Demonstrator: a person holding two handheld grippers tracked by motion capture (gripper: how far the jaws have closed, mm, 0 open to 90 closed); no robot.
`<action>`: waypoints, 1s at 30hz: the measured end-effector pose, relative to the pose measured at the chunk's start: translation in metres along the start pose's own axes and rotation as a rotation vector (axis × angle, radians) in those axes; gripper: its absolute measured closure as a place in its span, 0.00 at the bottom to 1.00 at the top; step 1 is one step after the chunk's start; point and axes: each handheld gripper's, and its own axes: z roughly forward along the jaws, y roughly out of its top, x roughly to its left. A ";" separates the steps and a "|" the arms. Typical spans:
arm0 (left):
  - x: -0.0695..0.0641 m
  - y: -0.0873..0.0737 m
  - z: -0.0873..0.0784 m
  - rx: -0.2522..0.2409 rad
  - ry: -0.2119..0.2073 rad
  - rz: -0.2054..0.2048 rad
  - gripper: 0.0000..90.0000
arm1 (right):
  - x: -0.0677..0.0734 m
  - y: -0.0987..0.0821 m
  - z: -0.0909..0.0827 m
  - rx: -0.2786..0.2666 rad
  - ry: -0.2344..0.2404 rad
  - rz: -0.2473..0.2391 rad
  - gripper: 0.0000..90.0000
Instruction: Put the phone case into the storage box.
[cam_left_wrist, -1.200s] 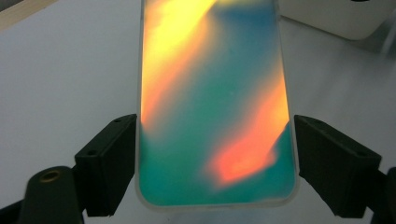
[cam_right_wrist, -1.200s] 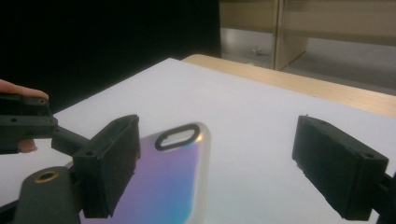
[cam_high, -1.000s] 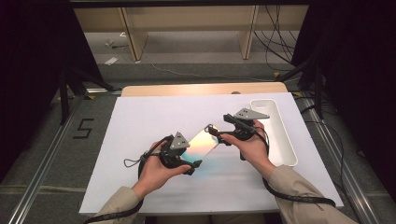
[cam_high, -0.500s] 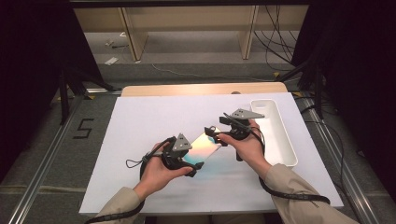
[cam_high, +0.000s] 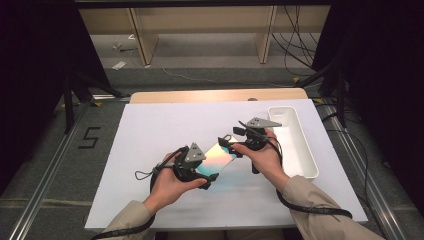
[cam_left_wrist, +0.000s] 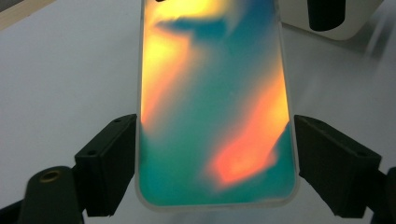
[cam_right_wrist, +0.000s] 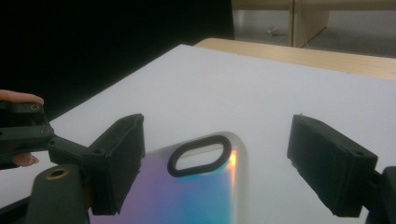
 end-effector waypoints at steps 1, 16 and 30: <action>0.000 0.000 0.000 0.000 -0.001 -0.001 0.19 | 0.000 0.000 0.000 0.004 0.003 0.001 0.23; -0.001 0.000 0.001 -0.002 -0.001 0.003 0.19 | 0.001 0.000 0.003 0.008 0.010 0.002 0.23; -0.002 0.001 0.001 -0.004 0.000 0.005 0.19 | -0.001 -0.001 0.002 0.004 0.011 0.022 0.25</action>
